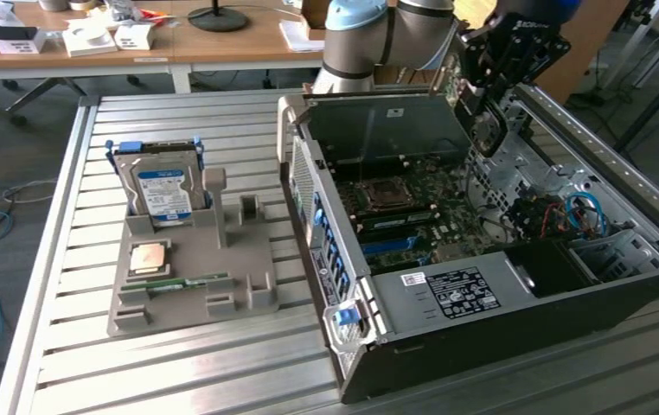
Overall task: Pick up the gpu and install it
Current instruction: 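Pick up the gpu and move the gpu toward the slot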
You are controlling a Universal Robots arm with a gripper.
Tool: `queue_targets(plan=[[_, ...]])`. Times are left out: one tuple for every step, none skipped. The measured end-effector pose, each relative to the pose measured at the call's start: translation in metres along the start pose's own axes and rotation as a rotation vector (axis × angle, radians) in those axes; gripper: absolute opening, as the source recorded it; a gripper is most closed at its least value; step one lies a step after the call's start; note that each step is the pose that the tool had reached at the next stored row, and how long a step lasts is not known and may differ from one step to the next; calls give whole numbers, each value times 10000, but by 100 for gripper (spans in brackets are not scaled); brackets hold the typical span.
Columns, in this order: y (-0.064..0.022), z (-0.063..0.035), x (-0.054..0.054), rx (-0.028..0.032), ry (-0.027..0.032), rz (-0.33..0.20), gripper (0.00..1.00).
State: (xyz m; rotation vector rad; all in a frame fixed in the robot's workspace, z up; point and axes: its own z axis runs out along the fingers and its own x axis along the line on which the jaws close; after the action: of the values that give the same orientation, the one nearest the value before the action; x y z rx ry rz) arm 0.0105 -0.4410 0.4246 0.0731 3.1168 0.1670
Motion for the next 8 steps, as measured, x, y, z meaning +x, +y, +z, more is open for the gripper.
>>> queue_targets(plan=[[0,0,0,0,0,0,27],[0,0,0,0,0,1,27],[0,0,0,-1,0,1,27],[0,0,0,0,0,1,27],[0,0,0,-1,0,1,27],[0,0,-2,0,0,-1,27],[0,1,-10,-1,0,-4,27],[1,1,-26,-2,1,-9,27]])
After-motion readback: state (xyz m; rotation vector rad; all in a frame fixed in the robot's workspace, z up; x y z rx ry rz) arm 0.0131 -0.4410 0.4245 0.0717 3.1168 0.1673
